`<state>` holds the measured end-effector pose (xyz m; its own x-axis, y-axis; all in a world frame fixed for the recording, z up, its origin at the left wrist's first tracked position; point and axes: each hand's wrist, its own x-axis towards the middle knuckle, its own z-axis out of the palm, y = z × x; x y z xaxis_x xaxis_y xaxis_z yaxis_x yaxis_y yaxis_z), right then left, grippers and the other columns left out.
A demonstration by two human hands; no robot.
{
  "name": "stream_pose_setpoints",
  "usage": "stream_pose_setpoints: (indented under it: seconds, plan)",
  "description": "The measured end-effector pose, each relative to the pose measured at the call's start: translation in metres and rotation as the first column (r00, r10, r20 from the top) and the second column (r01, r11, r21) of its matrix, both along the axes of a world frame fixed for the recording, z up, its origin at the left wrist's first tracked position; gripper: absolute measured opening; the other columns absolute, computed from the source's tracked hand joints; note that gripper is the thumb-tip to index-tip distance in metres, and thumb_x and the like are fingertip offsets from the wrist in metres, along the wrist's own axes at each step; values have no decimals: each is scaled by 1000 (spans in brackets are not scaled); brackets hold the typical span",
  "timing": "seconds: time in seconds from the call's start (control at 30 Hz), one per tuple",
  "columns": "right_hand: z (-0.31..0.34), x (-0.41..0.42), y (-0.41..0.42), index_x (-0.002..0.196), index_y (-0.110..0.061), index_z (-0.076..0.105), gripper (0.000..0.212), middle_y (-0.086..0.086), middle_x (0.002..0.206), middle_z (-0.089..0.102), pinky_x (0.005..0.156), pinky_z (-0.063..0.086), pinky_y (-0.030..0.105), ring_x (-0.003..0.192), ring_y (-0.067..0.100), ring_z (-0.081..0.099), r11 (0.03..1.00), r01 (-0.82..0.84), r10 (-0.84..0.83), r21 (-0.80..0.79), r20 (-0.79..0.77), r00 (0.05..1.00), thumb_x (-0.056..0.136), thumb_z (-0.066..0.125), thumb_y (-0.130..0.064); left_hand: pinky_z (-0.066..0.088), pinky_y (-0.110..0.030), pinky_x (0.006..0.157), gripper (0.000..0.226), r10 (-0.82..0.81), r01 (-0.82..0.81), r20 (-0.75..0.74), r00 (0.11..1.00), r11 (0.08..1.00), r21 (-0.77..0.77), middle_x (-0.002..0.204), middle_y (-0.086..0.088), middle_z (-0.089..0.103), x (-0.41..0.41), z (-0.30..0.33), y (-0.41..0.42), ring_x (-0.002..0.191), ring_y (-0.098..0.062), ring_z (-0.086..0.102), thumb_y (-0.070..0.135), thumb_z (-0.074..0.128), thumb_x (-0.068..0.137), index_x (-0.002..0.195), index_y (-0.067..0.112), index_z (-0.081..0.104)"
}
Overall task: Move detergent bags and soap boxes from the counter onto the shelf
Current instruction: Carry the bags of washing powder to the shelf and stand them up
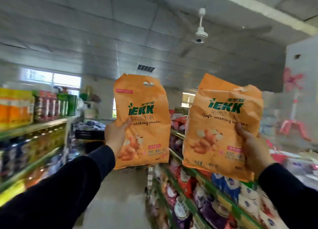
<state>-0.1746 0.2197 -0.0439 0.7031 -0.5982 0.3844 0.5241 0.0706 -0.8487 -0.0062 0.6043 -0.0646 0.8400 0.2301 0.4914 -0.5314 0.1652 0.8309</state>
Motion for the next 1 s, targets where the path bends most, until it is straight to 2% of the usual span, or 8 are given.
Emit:
stream_pose_setpoints:
  seconds: [0.17,0.27,0.5,0.63,0.73,0.8,0.9,1.0]
  plan:
    - [-13,89,98,114,-18,71,54,13,97,80,66,61,56,78,37,78,953,-301,301,-8,-35,953,73,85,-51,60,-41,84,20,256,-258,36,966,965,43,86,3,80,-12,1,121,87,-24,76,42,78,86,89,22,78]
    - [-17,137,168,113,-16,72,45,13,97,80,59,62,49,78,36,78,908,-418,418,3,-6,908,80,82,-44,59,-44,88,27,387,-388,30,922,921,31,95,-1,80,-20,3,191,94,-24,75,44,80,85,99,21,78]
    - [-17,221,331,115,-17,67,41,10,97,80,58,62,45,79,34,78,735,-678,678,4,-8,735,85,78,-42,57,-45,94,48,617,-617,33,787,786,27,105,-3,78,-25,18,337,97,-22,74,45,78,85,117,10,73]
    - [-13,260,416,119,-20,65,39,9,98,80,58,62,43,81,34,78,645,-764,764,-6,10,645,88,74,-42,59,-42,78,38,703,-703,27,711,711,-4,87,-2,79,-17,31,411,80,-18,75,44,79,85,99,9,74]
    - [-8,288,476,119,-21,67,38,8,96,81,54,61,40,77,33,78,625,-780,781,-38,15,625,90,72,-45,51,-29,64,15,738,-738,53,672,674,-39,72,15,77,-11,38,458,65,2,71,35,78,88,91,22,73]
    - [-3,306,509,118,-22,67,39,9,97,80,58,62,43,78,34,78,597,-801,802,-34,9,597,89,73,-46,50,-26,62,14,761,-759,50,646,648,-60,71,13,77,-7,41,484,63,-1,72,35,78,88,91,22,73]
    - [3,337,557,119,-20,68,40,10,101,80,63,62,45,84,36,78,553,-833,833,-13,34,552,88,74,-44,52,-30,65,23,815,-813,48,578,579,-54,81,3,78,2,49,518,74,-15,73,39,77,88,96,17,73]
    - [12,372,605,118,-19,69,37,9,101,80,62,63,45,86,34,78,498,-867,865,-5,74,497,88,76,-40,51,-26,57,20,860,-859,59,506,509,-55,79,4,75,23,56,551,68,-13,69,38,76,89,92,19,72]
